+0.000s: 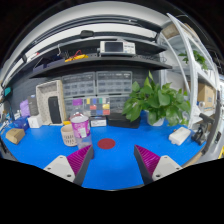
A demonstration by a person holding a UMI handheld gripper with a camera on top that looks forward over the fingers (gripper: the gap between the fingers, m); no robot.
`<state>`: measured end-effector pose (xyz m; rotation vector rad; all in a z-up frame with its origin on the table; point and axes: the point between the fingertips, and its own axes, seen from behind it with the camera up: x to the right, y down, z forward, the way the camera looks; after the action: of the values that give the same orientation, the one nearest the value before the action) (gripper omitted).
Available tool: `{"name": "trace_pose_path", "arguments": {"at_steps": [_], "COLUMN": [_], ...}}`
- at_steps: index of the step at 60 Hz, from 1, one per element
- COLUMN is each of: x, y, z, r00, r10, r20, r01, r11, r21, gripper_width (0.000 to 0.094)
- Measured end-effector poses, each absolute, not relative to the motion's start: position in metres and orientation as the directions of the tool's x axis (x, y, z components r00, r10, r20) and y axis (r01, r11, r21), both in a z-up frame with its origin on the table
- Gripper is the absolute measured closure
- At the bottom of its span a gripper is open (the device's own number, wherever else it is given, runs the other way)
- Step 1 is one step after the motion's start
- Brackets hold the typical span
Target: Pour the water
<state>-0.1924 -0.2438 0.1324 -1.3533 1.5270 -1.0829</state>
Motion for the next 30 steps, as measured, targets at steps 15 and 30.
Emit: {"name": "trace_pose_path", "arguments": {"at_steps": [15, 30], "x": [-0.17, -0.098], "y": [-0.187, -0.147], "z": [0.089, 0.086], "r00": [-0.011, 0.069], "r10": [-0.996, -0.996], "r20": [-0.09, -0.057], "r01": [-0.268, -0.178], "r11": [0.09, 0.044], "r21": [-0.959, -0.983], "gripper_width": [0.0086, 0.0088]}}
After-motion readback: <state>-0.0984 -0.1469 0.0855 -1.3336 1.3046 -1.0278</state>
